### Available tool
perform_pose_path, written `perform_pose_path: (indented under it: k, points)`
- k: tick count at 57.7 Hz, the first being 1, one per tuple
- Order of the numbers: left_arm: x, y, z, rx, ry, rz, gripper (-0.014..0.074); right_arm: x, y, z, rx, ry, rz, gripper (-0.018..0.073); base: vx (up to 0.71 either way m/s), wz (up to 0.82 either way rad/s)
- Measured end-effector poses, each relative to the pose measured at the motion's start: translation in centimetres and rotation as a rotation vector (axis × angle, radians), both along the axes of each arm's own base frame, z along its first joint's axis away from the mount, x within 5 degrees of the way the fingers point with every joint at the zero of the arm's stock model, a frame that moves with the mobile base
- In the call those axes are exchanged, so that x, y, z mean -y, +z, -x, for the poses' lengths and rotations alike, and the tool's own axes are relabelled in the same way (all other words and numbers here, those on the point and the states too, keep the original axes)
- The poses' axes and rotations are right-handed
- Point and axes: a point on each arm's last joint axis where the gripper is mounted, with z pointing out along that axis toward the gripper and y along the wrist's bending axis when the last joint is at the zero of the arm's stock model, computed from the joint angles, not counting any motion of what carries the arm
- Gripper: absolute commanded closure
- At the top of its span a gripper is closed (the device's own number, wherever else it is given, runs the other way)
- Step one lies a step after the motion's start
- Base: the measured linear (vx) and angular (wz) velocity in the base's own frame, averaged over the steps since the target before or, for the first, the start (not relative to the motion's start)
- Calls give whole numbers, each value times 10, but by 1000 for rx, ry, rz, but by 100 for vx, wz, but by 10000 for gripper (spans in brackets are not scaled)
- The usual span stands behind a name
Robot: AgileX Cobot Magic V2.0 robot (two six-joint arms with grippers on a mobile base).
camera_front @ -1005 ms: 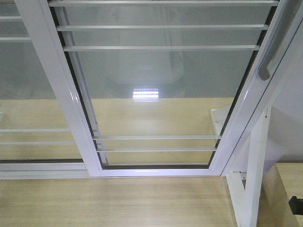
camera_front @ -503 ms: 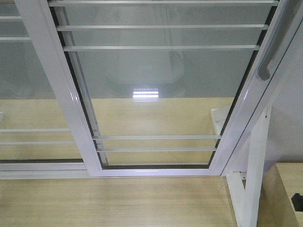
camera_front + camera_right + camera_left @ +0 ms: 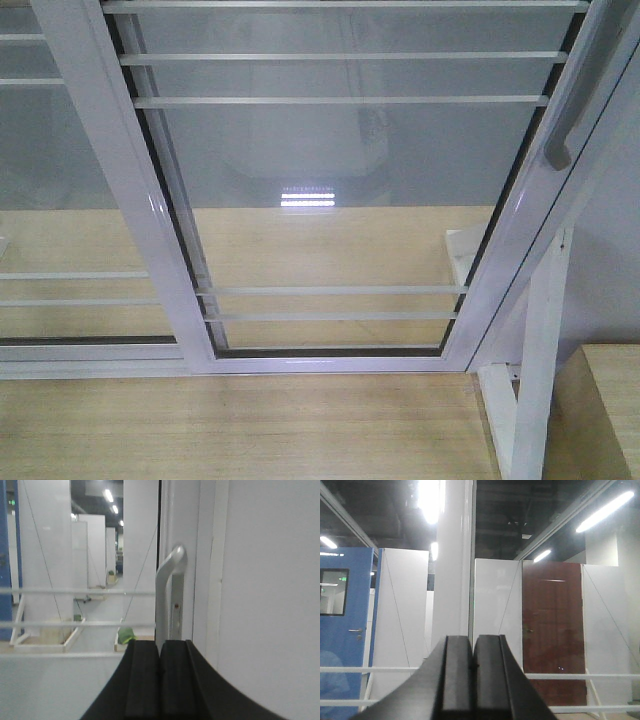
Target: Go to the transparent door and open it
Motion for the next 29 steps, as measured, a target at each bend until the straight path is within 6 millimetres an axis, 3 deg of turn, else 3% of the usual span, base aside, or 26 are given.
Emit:
perform_pose_path:
  k: [7, 13, 21, 29]
  points:
    - [-1, 40, 3, -98, 27, -34, 602, 0, 51, 5, -9, -7, 21, 567, 0, 0]
    - [-3, 54, -10, -240, 77, -115, 602, 2, 74, -9, -64, -37, 113, 567, 0, 0]
    - [-3, 42, -40, -449, 101, -174, 602, 5, 68, -42, -209, -37, 137, 567, 0, 0]
    - [-2, 34, -57, -541, 97, -185, 602, 6, 54, -72, -346, -15, 72, 560, 0, 0]
